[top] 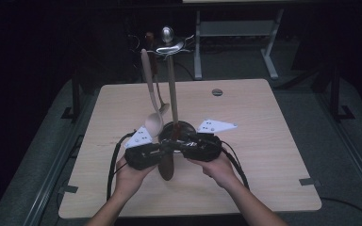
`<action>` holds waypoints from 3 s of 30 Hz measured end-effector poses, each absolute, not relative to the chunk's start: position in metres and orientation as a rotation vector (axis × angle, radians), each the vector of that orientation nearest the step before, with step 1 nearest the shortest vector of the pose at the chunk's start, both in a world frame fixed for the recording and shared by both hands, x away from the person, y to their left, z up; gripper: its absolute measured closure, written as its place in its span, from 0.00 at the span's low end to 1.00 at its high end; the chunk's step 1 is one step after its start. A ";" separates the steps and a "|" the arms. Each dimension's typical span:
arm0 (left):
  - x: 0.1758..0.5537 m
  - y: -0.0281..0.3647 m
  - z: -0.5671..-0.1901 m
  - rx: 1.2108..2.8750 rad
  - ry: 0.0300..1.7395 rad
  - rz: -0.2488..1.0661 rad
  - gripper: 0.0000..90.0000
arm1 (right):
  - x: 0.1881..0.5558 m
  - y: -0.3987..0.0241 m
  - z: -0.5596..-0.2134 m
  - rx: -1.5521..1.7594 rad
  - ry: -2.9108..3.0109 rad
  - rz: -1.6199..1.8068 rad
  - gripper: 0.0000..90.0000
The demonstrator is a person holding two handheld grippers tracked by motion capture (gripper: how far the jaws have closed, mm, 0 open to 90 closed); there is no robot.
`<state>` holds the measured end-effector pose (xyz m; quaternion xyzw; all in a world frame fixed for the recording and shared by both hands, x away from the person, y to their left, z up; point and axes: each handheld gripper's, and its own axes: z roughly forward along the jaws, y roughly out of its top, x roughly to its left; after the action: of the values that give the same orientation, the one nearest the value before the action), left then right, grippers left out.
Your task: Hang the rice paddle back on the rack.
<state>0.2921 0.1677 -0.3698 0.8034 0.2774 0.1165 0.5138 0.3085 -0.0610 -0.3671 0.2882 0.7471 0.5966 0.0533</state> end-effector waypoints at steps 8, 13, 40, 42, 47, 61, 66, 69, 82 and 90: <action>0.292 0.172 -0.369 1.910 0.679 0.296 0.87 | 0.311 -0.051 -0.365 0.874 2.236 1.835 0.81; 0.291 0.170 -0.369 1.903 0.674 0.298 0.87 | 0.311 -0.054 -0.365 0.874 2.233 1.853 0.83; 0.284 0.195 -0.394 2.069 0.655 0.157 0.42 | 0.314 -0.070 -0.366 0.822 2.289 1.835 0.86; 0.283 0.199 -0.397 2.081 0.660 0.151 0.41 | 0.315 -0.071 -0.364 0.779 2.299 1.831 0.86; 0.282 0.212 -0.404 2.119 0.669 0.149 0.35 | 0.318 -0.073 -0.357 0.712 2.335 1.827 0.86; 0.279 0.230 -0.419 2.180 0.720 0.106 0.19 | 0.330 -0.081 -0.322 0.557 2.420 1.834 0.86; 0.279 0.235 -0.424 2.214 0.725 0.104 0.18 | 0.333 -0.079 -0.303 0.480 2.427 1.882 0.86; 0.276 0.238 -0.426 2.218 0.726 0.108 0.18 | 0.334 -0.076 -0.288 0.443 2.418 1.893 0.86; 0.272 0.248 -0.431 2.210 0.744 0.103 0.18 | 0.354 -0.066 -0.238 0.345 2.369 1.940 0.86; 0.271 0.247 -0.433 2.202 0.749 0.091 0.18 | 0.370 -0.065 -0.216 0.345 2.346 1.990 0.86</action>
<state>0.2714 0.2472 -0.4332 0.8687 0.2957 0.0360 0.3959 0.3701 -0.0654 -0.2164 0.1114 0.7577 0.6426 0.0231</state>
